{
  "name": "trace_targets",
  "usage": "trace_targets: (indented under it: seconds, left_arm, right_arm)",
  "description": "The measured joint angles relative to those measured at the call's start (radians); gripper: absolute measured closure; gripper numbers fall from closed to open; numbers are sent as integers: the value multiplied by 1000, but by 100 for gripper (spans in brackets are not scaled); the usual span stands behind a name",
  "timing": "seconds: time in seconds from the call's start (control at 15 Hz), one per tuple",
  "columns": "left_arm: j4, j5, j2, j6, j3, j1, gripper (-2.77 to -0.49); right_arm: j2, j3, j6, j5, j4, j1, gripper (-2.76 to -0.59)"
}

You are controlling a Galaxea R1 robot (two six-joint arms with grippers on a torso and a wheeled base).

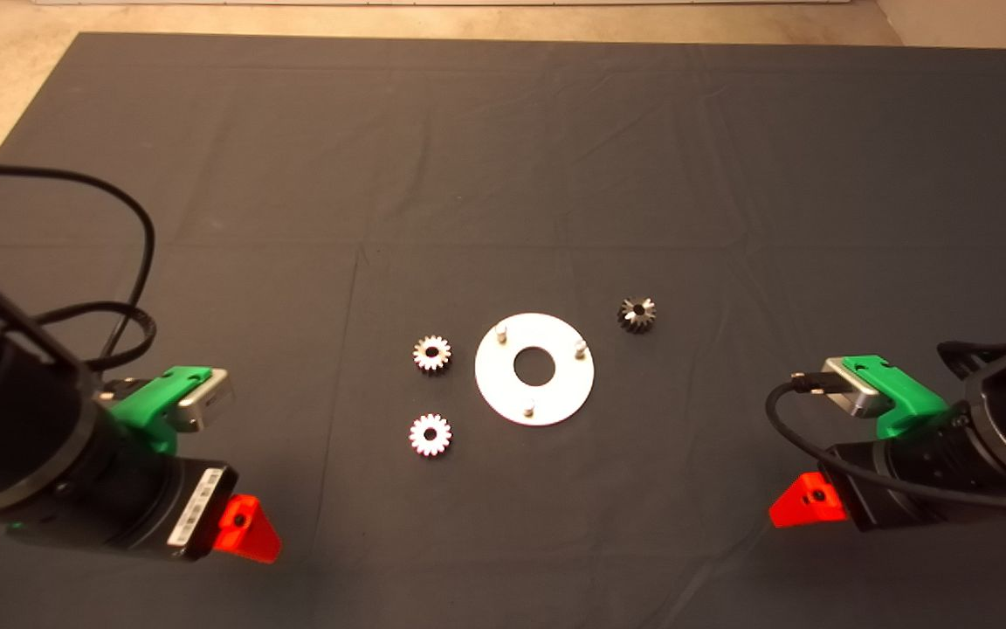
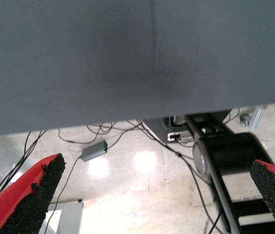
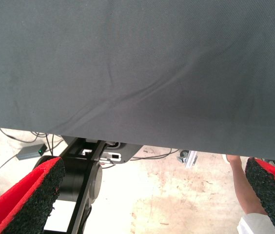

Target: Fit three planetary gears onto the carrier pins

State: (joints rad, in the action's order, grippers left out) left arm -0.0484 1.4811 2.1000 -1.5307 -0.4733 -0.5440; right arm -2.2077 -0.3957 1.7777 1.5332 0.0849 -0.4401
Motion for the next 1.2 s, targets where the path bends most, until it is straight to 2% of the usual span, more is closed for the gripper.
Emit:
trace_targets:
  seconds: [0.13, 0.27, 0.4, 0.53, 0.67, 0.73, 0.87, 0.93, 1.0, 1.2]
  left_arm:
    - [21, -2, 39, -29, -29, 0, -277]
    - [29, -24, 50, -32, -57, 0, -277]
    - [52, -44, 50, -32, -81, 0, -277]
    - [65, -45, 55, -32, -103, 0, -277]
    - [72, -46, 84, -31, -148, 0, -277]
    - [75, -46, 115, -28, -176, 0, -277]
    - [76, -45, 207, -19, -235, 0, -277]
    - [76, -49, 258, -11, -268, 1, -277]
    - [76, -56, 290, -5, -299, 1, -277]
    - [79, -53, 328, 2, -376, 5, -277]
  right_arm:
    - [0, 0, 0, 0, 0, 0, -276]
    - [0, 0, 0, 0, 0, 0, -276]
    - [0, 0, 0, 0, 0, 0, -276]
    - [-1, 0, 0, 0, 0, 0, -276]
    - [0, 0, 0, -1, 0, 0, -276]
    - [0, 0, 0, 0, 0, 0, -276]
    - [-1, 0, 0, -1, 0, 0, -276]
    - [-1, 0, 0, -1, 0, 0, -276]
    - [0, 0, 0, 0, 0, 1, -276]
    - [0, 0, 0, 1, -1, 5, -276]
